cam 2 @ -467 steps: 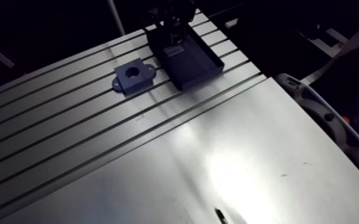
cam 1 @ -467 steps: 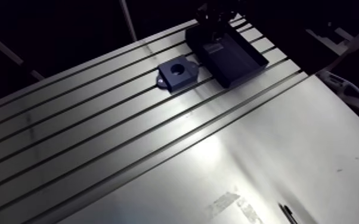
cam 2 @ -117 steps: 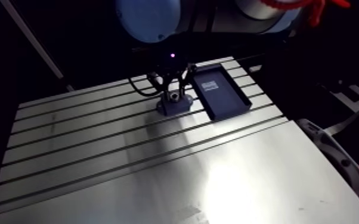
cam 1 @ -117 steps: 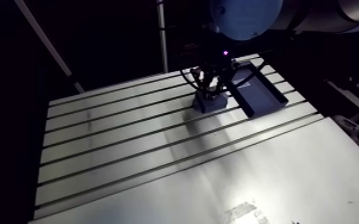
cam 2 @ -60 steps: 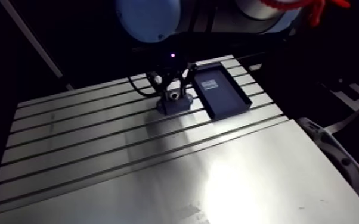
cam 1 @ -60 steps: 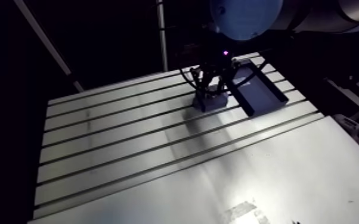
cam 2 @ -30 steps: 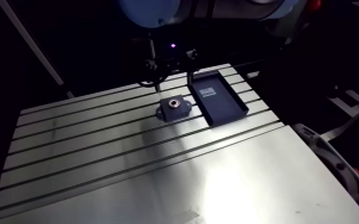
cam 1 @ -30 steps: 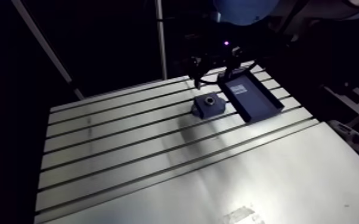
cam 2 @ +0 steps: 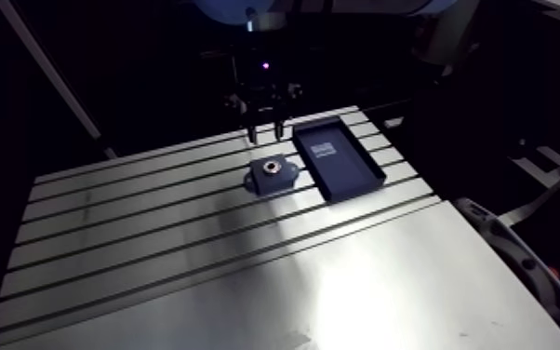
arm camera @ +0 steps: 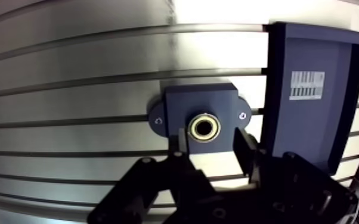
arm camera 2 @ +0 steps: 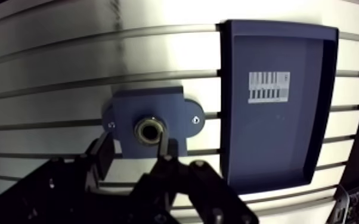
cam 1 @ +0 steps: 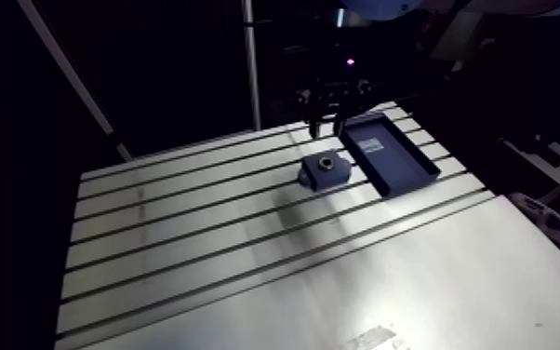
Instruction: Pick up the bearing and press it into the housing until flush.
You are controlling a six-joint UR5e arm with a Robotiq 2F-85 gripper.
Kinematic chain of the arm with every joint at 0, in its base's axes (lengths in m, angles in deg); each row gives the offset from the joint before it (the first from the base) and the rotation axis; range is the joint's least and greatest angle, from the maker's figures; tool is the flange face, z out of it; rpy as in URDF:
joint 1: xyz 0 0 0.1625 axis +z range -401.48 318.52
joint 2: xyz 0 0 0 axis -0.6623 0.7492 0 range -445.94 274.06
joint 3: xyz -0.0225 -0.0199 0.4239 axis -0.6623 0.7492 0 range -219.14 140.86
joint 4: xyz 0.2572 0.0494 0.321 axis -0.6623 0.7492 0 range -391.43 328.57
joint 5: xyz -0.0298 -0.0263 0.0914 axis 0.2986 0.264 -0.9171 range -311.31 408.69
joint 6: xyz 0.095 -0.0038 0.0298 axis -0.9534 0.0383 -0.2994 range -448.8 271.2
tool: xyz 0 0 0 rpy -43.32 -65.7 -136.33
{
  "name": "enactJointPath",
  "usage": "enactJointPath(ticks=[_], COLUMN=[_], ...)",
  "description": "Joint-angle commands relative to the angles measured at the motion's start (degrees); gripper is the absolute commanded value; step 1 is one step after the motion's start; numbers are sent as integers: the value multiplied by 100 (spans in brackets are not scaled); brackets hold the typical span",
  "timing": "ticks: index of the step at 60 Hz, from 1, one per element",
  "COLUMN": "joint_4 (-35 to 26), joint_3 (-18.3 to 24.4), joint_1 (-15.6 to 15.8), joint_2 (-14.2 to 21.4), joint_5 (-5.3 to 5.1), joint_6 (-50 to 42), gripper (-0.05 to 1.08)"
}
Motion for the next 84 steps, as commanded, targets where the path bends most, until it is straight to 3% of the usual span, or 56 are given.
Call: enactJointPath(ticks=[1,16,30,84], joint_4=[40,49,142,295], joint_3=[-48,-84,-171,-375], joint_1=[-6,12,4,-14], joint_2=[-11,-18,-45,-178], joint_5=[-19,77,51,77], joint_6=[-9,29,24,78], gripper=[92,95,102,101])
